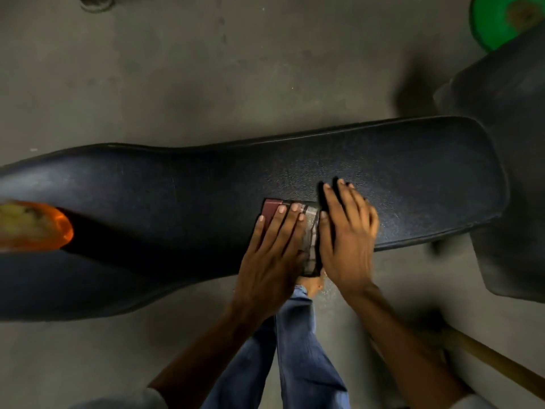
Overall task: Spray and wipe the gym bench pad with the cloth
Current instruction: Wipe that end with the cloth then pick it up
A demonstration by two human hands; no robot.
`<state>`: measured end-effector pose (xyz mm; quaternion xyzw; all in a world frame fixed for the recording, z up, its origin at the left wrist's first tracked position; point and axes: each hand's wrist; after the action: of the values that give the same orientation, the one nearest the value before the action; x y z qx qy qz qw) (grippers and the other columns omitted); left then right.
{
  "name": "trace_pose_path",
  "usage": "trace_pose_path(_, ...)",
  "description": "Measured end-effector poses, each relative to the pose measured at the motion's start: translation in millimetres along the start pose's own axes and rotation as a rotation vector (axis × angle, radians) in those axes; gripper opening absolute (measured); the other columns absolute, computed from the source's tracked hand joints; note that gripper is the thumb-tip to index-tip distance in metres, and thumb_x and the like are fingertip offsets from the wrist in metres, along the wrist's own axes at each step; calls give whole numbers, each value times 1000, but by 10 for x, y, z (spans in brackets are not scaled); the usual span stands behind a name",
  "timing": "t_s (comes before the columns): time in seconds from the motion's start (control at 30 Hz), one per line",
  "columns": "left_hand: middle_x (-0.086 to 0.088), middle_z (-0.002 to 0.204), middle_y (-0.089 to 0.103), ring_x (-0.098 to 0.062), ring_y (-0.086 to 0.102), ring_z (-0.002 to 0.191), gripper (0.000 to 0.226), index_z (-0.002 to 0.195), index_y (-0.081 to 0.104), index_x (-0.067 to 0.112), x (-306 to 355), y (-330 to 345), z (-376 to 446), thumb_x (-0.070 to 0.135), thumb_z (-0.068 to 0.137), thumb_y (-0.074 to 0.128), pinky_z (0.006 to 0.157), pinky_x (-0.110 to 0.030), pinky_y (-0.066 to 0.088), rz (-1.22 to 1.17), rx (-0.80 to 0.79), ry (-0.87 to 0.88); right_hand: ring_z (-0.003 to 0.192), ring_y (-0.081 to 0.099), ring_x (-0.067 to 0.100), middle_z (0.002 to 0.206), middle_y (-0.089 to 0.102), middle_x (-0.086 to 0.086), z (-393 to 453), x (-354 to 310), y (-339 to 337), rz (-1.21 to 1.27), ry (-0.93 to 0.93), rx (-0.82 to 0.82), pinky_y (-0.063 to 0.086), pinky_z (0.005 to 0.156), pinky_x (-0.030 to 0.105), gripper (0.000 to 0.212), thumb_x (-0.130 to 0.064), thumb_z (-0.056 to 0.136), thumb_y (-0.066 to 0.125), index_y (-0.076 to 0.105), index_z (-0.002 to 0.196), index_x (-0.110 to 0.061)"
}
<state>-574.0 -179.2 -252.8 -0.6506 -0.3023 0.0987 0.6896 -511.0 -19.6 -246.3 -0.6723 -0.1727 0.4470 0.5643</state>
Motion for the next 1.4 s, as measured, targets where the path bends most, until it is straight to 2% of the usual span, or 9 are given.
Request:
trace_pose_path(0.07,-13,174,27,-29,20,163,69,165,32,7,-79,-44,-109,46,108,34,132,-55,18,22,5,-56,162,34,23,172,42,4,49,-65,93,-25,-19,-16,22,131,57,52,-33,112,39,47,162,-24)
trace_pose_path(0.2,-13,175,24,-31,18,164,82,164,33,5,-363,-238,-497,36,91,56,130,-61,20,41,25,-235,165,26,25,173,38,4,25,-162,175,-65,-2,-23,15,133,62,52,-38,113,36,46,163,-26)
trace_pose_path(0.33,-17,176,15,-33,4,166,64,166,26,3,-771,-362,-332,27,107,35,132,-60,13,19,144,-473,165,27,27,174,38,5,28,-175,231,-141,-8,-1,15,133,62,54,-39,113,35,41,165,-26)
trace_pose_path(0.43,-20,176,13,-37,2,165,63,166,23,1,-804,-359,119,28,109,28,134,-57,7,-35,175,-539,165,25,26,174,36,5,22,-169,263,-147,-8,6,12,134,61,54,-40,114,34,39,166,-27)
trace_pose_path(0.63,-18,174,22,-36,17,163,74,165,31,4,-249,-231,-78,41,101,39,131,-59,21,-79,55,-241,166,22,26,175,35,4,21,-156,237,-108,-7,-29,11,134,61,54,-41,114,31,40,165,-27)
trace_pose_path(0.77,-12,176,20,-30,16,164,78,166,30,9,-465,-315,-338,27,97,60,129,-61,23,-89,76,-252,164,28,25,170,44,6,45,-330,155,100,13,37,14,133,63,51,-36,113,36,51,159,-21)
trace_pose_path(0.93,-13,176,20,-29,14,165,55,164,32,5,-901,-501,-238,19,111,36,135,-51,12,-307,235,-313,165,27,34,174,36,14,-82,-1037,468,79,-412,-113,21,132,62,65,-36,104,62,45,162,-12)
trace_pose_path(1.17,-14,175,20,-28,11,165,57,164,29,5,-1223,-377,-190,28,113,32,134,-57,7,-195,207,-418,168,13,31,179,23,10,245,-1192,580,-27,-382,-163,14,133,58,64,-43,114,34,27,171,-14)
trace_pose_path(1.4,-18,172,29,-32,21,163,56,160,38,-1,-776,-336,265,14,107,49,133,-55,15,-230,231,-250,169,10,31,181,19,7,764,-108,146,-192,-134,-155,13,135,59,68,-46,111,29,19,173,-19)
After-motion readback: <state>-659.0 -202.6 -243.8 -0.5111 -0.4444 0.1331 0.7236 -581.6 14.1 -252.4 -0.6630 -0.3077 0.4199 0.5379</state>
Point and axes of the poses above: each hand's wrist, its own z-axis towards the middle knuckle, its own y-axis out of the palm, x = y × z
